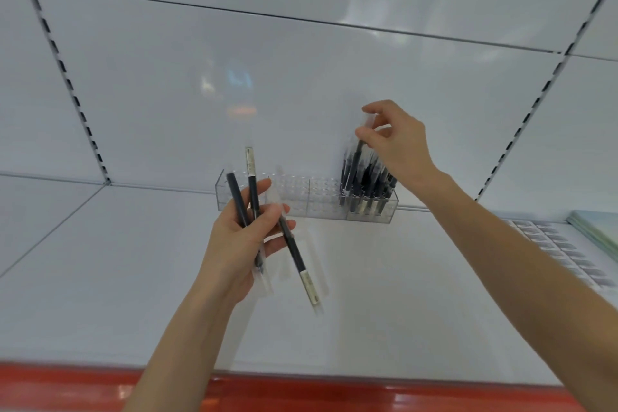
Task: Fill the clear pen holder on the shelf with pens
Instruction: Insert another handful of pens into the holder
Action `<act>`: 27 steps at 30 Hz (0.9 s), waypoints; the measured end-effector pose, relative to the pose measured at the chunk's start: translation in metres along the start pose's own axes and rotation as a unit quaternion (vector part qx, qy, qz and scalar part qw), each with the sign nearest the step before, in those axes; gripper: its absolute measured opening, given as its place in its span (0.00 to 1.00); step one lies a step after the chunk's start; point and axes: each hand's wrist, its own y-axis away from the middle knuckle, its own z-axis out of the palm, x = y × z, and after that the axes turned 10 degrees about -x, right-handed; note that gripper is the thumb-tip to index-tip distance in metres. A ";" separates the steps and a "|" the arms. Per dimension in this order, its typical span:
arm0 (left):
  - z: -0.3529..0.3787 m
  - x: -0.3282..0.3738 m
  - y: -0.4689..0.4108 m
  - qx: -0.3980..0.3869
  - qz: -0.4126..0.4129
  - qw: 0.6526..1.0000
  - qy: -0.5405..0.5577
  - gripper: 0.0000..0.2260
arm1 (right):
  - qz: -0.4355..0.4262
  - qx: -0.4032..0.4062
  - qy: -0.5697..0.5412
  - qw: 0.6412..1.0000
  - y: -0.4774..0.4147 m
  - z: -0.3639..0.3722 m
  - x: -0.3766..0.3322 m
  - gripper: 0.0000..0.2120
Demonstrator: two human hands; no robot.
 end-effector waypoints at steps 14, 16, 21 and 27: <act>0.003 -0.004 -0.005 0.016 0.000 1.000 0.017 0.09 | -0.019 -0.009 0.015 1.000 -0.006 -0.002 0.001 0.08; 0.004 -0.004 -0.005 0.019 0.002 1.000 0.019 0.09 | -0.017 -0.008 0.017 1.000 -0.006 0.000 0.002 0.09; 0.003 -0.003 -0.005 0.024 0.007 0.999 0.023 0.09 | -0.026 -0.007 0.050 0.998 -0.003 0.003 0.005 0.07; 0.001 -0.003 -0.005 0.034 0.023 0.998 0.039 0.06 | -0.056 -0.077 0.204 0.974 -0.003 0.008 0.015 0.09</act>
